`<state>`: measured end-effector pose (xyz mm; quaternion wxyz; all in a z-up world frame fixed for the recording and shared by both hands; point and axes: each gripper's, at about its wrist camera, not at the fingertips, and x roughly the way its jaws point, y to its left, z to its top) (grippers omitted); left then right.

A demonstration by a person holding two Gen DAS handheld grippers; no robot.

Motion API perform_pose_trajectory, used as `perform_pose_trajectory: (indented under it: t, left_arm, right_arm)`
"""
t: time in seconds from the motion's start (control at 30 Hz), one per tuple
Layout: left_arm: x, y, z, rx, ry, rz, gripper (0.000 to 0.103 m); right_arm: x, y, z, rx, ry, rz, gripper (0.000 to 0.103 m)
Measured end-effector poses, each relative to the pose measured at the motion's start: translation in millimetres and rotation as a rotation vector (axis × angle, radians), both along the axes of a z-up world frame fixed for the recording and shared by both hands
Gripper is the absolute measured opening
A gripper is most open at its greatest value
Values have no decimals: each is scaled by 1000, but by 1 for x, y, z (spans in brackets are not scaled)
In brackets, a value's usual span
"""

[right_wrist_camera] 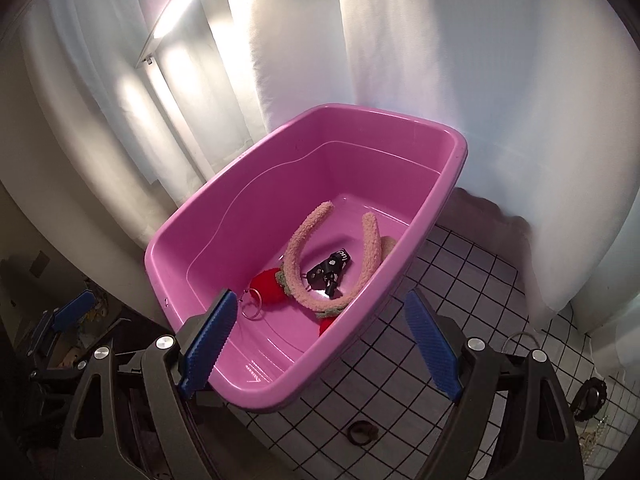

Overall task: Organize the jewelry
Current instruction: 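Withdraw both tools from the tub back over the table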

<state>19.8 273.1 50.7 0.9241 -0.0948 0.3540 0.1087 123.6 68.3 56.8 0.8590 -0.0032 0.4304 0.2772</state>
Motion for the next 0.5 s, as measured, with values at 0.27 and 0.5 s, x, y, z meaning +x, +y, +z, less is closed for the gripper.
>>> perform_pose_trajectory:
  t: [0.27, 0.5]
  left_arm:
    - [-20, -53, 1, -29, -21, -62, 97]
    - [-30, -119, -6, -24, -8, -151, 97]
  right_arm:
    - [-75, -99, -21, 40, -3, -110, 82]
    - [-136, -206, -51, -2, 26, -290, 83]
